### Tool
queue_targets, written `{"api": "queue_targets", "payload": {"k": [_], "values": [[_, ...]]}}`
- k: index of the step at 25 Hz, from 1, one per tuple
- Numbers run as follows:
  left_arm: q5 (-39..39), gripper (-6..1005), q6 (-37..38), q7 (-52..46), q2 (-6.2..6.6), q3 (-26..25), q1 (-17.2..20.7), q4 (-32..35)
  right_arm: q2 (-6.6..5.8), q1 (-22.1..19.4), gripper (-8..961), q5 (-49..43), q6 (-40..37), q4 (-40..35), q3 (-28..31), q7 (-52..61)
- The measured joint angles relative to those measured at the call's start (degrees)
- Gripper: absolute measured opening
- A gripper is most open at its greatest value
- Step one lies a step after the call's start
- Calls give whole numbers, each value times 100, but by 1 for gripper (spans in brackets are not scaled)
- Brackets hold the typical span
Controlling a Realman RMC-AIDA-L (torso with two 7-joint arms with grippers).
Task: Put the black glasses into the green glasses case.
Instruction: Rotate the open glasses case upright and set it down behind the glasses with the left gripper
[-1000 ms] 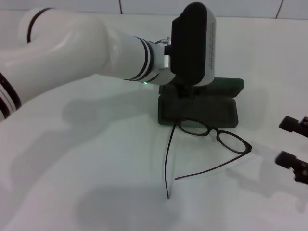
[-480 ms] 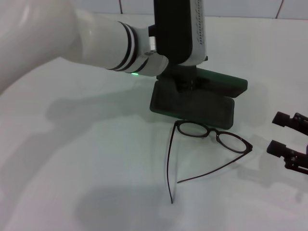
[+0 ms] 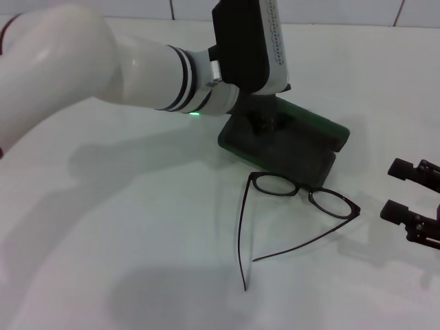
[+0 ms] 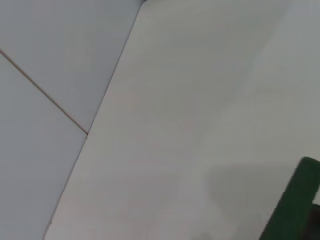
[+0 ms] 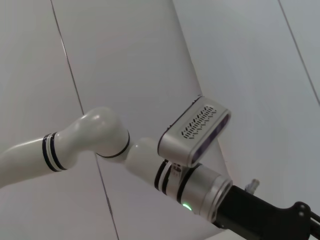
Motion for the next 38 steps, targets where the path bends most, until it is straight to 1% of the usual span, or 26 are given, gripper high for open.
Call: {"api": "queue_targets", "payload": {"k": [6,19,33,38], "values": [[-251,437,-184,-35,-7,26,-14,-308,14,-93,760,6,0,4,0,-16],[-378,433,-187,-480,-6,49,-15,-264,26,-145,759,31,1,3,0,-24],[-269,407,-136,-1006,7,94,12,-153,18,-138,758,38,45,2,24,1],[54,407,-138,-1324,-1,187,57,-123,12,-114,758,38,54,14,45,4]]}}
